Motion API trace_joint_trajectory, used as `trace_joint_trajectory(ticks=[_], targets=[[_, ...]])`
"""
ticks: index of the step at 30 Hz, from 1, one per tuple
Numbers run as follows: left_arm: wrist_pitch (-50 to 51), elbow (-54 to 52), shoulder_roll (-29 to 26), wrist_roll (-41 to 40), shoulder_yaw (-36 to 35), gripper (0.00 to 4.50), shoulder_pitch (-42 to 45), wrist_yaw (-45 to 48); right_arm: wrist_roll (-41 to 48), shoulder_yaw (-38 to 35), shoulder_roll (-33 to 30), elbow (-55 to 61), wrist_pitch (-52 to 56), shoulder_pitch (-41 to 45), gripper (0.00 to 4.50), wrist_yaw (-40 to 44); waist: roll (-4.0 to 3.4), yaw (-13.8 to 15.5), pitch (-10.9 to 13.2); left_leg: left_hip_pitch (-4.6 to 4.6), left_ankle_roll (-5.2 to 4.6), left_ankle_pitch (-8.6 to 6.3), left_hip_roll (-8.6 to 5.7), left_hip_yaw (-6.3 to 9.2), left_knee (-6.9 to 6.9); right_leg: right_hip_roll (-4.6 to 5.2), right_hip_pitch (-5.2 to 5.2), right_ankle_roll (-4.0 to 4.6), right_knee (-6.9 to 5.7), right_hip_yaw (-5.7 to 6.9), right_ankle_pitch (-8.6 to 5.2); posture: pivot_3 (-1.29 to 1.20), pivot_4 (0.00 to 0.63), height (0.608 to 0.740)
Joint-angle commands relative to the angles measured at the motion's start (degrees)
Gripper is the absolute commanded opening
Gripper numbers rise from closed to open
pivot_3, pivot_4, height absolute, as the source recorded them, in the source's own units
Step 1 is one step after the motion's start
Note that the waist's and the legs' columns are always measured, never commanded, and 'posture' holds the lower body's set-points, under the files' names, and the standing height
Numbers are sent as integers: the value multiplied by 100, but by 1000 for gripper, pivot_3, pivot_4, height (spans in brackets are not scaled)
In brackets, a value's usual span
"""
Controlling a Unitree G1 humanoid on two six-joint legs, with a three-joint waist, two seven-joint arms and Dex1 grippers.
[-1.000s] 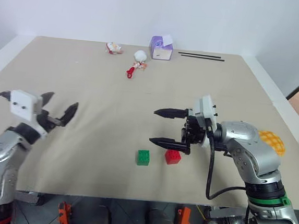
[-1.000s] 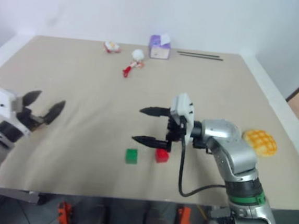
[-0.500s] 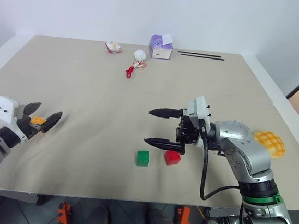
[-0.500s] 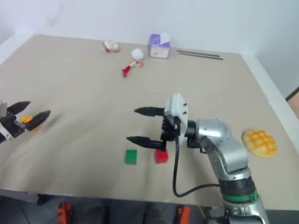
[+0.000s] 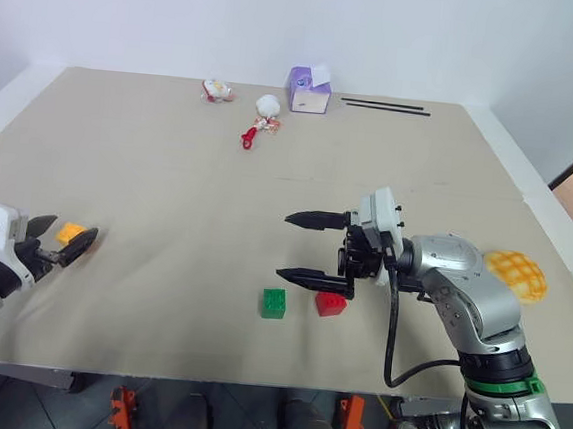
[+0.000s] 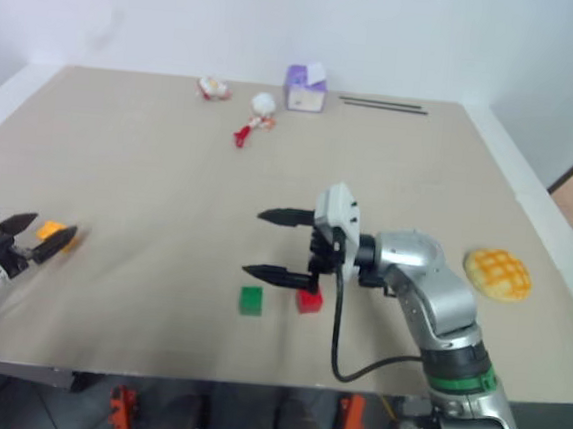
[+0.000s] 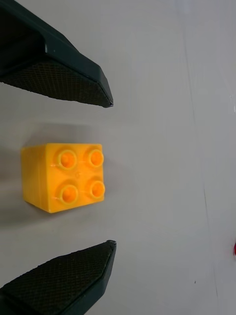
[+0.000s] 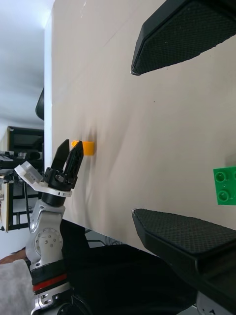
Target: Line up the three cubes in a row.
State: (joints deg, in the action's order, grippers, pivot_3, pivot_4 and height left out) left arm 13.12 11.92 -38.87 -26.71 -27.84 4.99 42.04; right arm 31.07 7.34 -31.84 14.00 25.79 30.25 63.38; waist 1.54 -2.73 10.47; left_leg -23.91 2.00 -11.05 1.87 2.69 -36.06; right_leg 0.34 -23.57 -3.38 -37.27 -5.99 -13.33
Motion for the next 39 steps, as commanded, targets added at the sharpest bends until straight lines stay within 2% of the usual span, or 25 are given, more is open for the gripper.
trace_joint_trajectory(ticks=[1,3,4,6,10,13,21,27,31,33,39], targets=[[-100,35,2,18,53,4476,141,37,58,-83,-6,209,-8,69,4500,-30,1,-2,0,0,0,0,0,0,0,0,0,0,0,1,0,0,150,740],[-98,40,23,14,99,4476,139,50,61,-95,-20,219,2,66,4500,-36,1,-2,0,0,0,0,0,-2,0,1,0,0,0,-1,1,0,150,740],[-101,30,31,24,122,4235,127,51,64,-105,-28,225,6,64,4500,-38,1,-2,-1,0,0,0,0,-2,0,1,0,0,0,-1,1,0,150,740],[-103,36,45,30,142,3669,116,49,71,-120,-49,242,17,59,4500,-36,1,-2,0,0,0,0,0,-2,3,1,-1,0,0,0,0,0,150,740],[-70,11,53,17,154,2179,84,9,82,-144,-56,237,30,83,4500,-48,1,-2,0,1,0,0,1,0,8,0,-3,-1,0,1,1,0,150,740],[-94,21,78,26,155,1328,35,-12,129,-174,-46,235,60,118,4500,-55,1,-2,-1,1,0,0,1,-1,9,0,-3,0,0,1,0,0,150,740],[-267,19,123,44,148,1349,43,-59,186,-210,-55,194,84,194,4500,19,1,-2,-1,2,0,0,1,-3,9,0,-3,2,0,0,-1,0,150,740],[71,-881,94,-173,632,1349,50,388,830,-666,-250,523,415,171,4500,86,3,16,0,-4,1,0,-1,0,8,3,-2,1,0,0,-2,0,150,740],[734,-2074,54,-503,1374,1349,-42,861,846,-784,-702,772,441,-135,4500,284,7,17,-2,-13,2,1,-8,0,8,13,1,-14,1,0,-10,0,150,740],[725,-2401,25,-344,1884,1349,-57,1130,743,-796,-877,732,369,-315,4500,328,7,9,-3,-11,5,-1,-8,-5,8,14,0,-16,2,-2,-11,0,150,740],[391,-2506,-36,190,2969,1349,270,1827,476,-757,-1188,808,219,-598,4500,338,5,-9,-1,-5,3,0,2,-6,14,-5,-10,1,-2,-4,-7,0,150,740]])
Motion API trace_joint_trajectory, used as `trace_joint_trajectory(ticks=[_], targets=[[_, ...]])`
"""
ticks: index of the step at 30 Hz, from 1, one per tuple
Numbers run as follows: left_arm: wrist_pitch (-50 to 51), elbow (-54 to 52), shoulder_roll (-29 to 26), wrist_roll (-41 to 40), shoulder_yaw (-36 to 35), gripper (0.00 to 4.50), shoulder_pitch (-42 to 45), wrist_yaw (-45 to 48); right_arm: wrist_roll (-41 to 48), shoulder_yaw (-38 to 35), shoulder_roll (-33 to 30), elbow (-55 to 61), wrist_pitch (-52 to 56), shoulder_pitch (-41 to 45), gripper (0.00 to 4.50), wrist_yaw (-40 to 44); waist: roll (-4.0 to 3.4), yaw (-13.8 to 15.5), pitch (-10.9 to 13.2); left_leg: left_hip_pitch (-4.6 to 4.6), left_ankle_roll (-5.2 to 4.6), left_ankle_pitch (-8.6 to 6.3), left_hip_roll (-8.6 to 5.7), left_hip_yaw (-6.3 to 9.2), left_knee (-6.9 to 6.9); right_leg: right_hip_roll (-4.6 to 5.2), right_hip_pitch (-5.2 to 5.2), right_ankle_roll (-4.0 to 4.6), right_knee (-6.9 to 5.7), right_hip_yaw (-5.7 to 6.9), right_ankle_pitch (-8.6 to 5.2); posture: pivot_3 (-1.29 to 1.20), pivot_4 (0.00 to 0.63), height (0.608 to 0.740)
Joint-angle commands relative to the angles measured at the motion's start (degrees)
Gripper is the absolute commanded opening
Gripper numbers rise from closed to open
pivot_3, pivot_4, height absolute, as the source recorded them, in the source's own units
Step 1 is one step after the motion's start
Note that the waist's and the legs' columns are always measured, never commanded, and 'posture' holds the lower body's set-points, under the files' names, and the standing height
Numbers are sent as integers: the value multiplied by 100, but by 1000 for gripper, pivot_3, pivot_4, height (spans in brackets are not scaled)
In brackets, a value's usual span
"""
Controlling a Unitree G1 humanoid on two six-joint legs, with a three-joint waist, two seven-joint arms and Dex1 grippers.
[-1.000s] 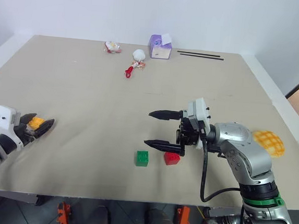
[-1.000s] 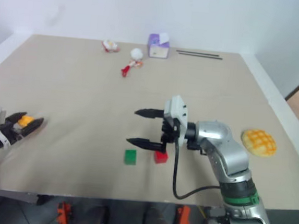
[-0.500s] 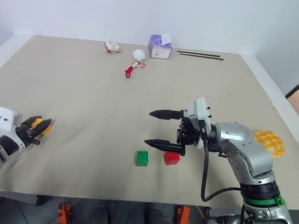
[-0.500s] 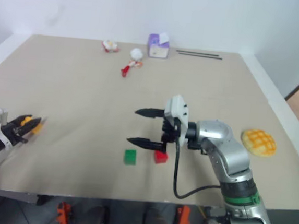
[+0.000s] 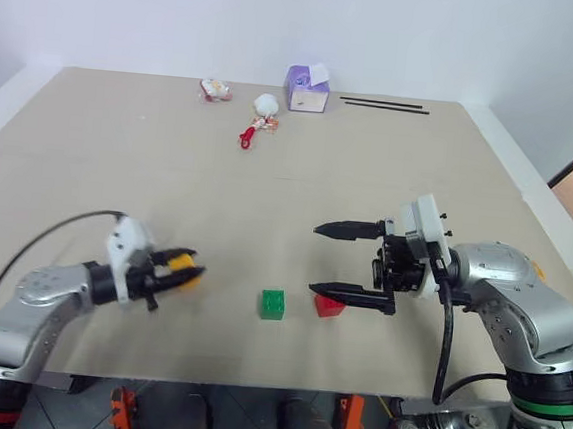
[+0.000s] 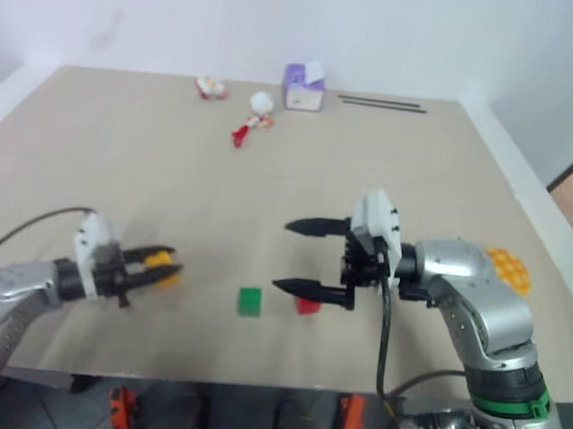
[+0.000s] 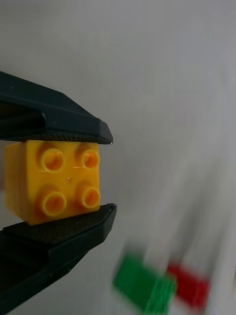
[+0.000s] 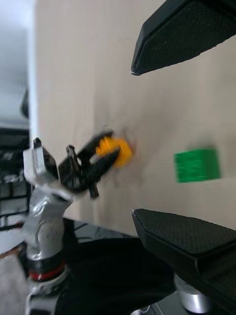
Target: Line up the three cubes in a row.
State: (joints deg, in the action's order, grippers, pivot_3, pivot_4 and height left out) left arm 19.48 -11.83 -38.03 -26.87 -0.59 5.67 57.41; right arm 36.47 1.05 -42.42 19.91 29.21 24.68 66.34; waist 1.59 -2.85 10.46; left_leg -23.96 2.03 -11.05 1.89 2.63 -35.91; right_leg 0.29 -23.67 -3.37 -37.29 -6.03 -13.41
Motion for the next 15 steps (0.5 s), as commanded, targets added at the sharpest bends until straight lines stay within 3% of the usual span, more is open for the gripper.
trace_joint_trajectory(ticks=[1,9,15], targets=[[-298,-102,-123,258,345,1349,265,385,-77,-121,-155,239,-123,-63,4500,27,0,10,0,0,-1,0,2,1,-1,-3,1,3,0,0,0,0,150,740],[-877,726,126,630,989,1349,1102,1110,-71,-226,-306,426,-92,-239,4500,-119,0,12,0,-3,-2,2,-4,-2,-11,2,5,-4,1,-6,1,0,150,740],[-1050,1080,177,704,1040,1349,1279,1369,-40,-300,-373,541,-56,-340,4500,-241,0,10,0,-3,-2,1,-4,0,-9,1,6,-12,1,-5,3,0,150,740]])
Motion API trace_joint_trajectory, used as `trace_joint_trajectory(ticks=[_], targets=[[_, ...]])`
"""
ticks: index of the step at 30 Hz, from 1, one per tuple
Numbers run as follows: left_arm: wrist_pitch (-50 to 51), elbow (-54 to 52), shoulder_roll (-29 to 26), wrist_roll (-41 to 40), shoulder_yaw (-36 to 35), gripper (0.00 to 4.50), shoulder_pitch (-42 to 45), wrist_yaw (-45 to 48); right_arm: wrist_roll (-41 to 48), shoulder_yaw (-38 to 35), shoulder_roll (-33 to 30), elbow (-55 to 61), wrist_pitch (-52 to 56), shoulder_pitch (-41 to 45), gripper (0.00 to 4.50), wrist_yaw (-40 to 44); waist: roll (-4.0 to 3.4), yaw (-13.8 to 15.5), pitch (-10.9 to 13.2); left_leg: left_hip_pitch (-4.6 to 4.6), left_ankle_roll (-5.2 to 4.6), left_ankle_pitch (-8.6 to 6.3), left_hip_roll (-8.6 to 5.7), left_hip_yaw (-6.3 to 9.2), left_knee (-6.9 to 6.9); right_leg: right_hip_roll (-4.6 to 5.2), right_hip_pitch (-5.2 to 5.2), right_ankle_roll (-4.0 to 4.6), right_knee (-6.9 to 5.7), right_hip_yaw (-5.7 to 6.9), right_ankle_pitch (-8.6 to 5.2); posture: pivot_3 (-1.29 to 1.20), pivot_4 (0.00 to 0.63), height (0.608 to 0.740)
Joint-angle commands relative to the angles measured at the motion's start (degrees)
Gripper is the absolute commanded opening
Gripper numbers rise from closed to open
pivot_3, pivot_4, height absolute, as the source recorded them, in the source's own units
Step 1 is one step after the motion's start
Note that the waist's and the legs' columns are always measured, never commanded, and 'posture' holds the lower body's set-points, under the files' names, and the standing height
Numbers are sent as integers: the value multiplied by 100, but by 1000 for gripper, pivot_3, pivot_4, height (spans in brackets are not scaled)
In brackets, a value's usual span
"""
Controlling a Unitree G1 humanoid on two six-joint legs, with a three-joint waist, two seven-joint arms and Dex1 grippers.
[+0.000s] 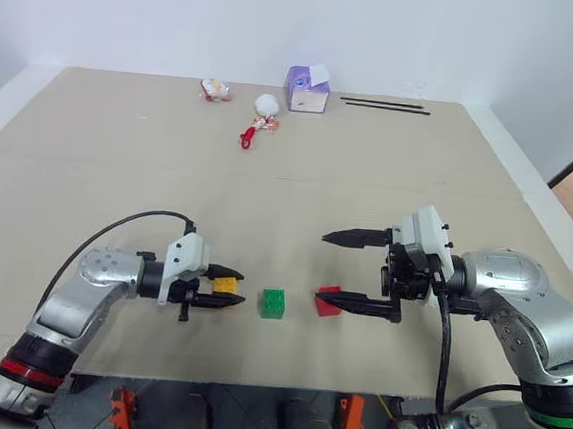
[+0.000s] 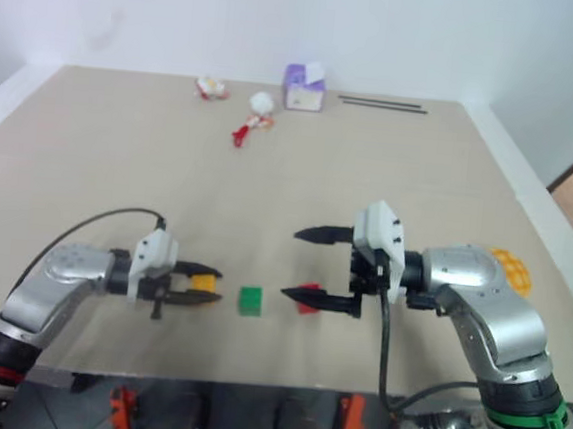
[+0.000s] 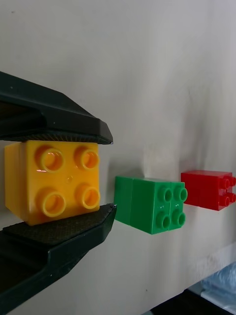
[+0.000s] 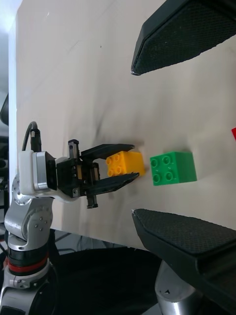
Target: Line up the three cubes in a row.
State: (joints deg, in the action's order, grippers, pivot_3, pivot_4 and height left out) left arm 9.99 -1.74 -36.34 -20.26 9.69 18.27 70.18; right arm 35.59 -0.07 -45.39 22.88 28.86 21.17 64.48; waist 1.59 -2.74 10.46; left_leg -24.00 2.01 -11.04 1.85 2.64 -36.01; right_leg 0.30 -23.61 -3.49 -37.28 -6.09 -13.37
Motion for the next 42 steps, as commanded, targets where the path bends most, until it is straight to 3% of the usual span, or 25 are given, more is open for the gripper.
trace_joint_trajectory(ticks=[1,12,20,35,42], targets=[[-109,69,-5,24,0,1349,-6,130,61,-211,-89,261,-18,-11,4500,-65,0,-2,0,0,0,0,0,0,0,0,0,1,0,0,0,0,150,740],[113,-262,-180,-451,-412,1349,-386,171,127,-262,-109,274,-37,-44,4500,-116,0,-2,0,1,0,0,2,0,-1,0,1,2,0,0,-1,0,150,740],[-209,-214,-187,-356,-419,1349,-496,315,102,-165,-56,153,-75,51,4500,-35,0,0,0,2,0,0,2,0,-7,1,3,4,0,0,-2,0,150,740],[-964,1026,-165,-136,-115,1349,241,1465,102,-147,-52,158,-28,78,4500,-3,0,1,0,1,0,0,1,0,-17,0,7,3,-1,2,1,0,150,740],[-1035,1125,-114,-83,-106,1349,234,1518,135,-210,-74,249,6,-22,4500,-50,-1,-3,0,2,0,0,4,1,-16,-2,6,3,-4,2,1,0,150,740]])
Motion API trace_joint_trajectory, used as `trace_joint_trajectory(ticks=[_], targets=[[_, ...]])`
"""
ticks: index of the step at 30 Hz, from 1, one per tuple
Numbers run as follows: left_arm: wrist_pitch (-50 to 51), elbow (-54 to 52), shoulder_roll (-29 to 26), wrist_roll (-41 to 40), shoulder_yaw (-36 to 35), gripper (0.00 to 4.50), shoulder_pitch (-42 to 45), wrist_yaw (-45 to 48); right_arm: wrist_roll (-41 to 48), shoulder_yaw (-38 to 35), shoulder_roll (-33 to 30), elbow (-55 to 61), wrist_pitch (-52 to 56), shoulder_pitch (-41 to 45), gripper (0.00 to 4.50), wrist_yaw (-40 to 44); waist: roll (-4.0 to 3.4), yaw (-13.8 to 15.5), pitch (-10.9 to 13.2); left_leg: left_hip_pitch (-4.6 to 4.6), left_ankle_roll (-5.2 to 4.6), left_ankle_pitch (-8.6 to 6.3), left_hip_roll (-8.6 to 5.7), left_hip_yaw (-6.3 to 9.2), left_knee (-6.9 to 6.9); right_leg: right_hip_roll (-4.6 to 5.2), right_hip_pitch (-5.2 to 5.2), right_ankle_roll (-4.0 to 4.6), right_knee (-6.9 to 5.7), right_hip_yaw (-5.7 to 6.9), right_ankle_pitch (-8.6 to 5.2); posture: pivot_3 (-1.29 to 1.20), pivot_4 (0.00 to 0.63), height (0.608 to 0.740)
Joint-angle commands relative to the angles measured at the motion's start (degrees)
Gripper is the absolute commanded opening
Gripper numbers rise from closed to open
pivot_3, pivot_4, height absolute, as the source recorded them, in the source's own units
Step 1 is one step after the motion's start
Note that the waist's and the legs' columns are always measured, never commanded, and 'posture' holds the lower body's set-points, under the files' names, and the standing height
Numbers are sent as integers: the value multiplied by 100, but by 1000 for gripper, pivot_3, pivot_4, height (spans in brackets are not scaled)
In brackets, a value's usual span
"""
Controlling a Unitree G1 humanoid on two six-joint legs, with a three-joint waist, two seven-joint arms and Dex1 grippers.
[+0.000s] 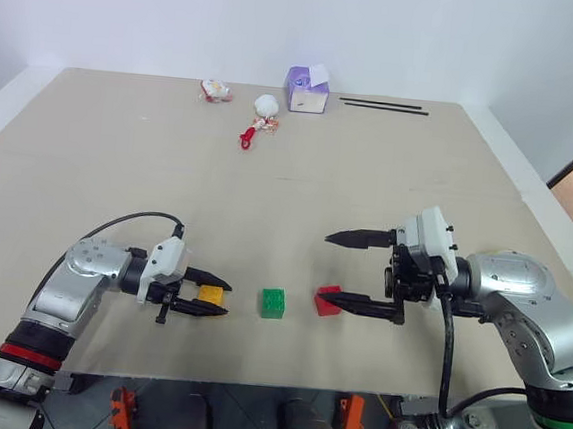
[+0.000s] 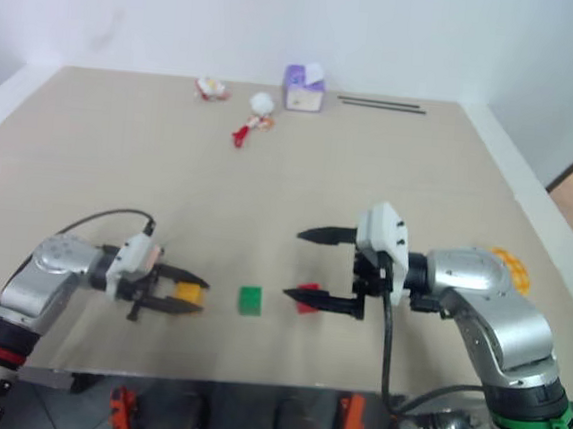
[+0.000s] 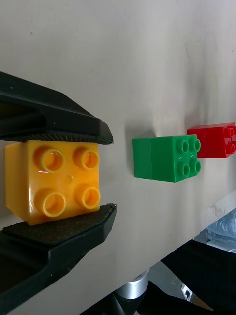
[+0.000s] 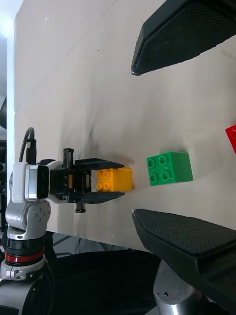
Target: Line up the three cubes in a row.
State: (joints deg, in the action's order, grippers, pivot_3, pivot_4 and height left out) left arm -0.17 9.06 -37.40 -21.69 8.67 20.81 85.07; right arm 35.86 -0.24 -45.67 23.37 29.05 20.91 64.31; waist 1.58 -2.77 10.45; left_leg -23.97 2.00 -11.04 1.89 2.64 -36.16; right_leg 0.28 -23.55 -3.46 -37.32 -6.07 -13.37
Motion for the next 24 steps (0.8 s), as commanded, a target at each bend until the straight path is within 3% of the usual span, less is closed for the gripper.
trace_joint_trajectory(ticks=[1,4,5,11,24], targets=[[-22,37,-3,67,-1,1349,-24,18,107,-193,-47,202,-11,-1,4500,-35,0,0,0,0,0,0,0,0,0,0,0,0,0,0,0,0,150,740],[-48,17,13,82,0,1349,-51,-6,95,-176,-48,182,-22,1,4500,-34,0,1,0,0,0,0,0,0,-2,1,2,-1,0,-1,0,0,150,740],[-48,11,15,81,-2,2368,-60,-8,90,-168,-49,169,-27,10,4500,-32,0,1,0,0,0,0,-1,0,-3,1,2,-1,0,-1,1,0,150,740],[-38,-42,40,60,-56,4324,-105,-21,77,-142,-56,119,-37,54,4500,3,0,3,0,-2,0,0,-1,0,-3,1,1,-1,0,0,1,0,150,740],[515,-638,40,-418,-317,4425,-26,-254,112,-176,-55,88,-4,84,4500,68,0,3,0,-3,0,0,-1,0,-4,2,1,-2,0,0,1,0,150,740]])
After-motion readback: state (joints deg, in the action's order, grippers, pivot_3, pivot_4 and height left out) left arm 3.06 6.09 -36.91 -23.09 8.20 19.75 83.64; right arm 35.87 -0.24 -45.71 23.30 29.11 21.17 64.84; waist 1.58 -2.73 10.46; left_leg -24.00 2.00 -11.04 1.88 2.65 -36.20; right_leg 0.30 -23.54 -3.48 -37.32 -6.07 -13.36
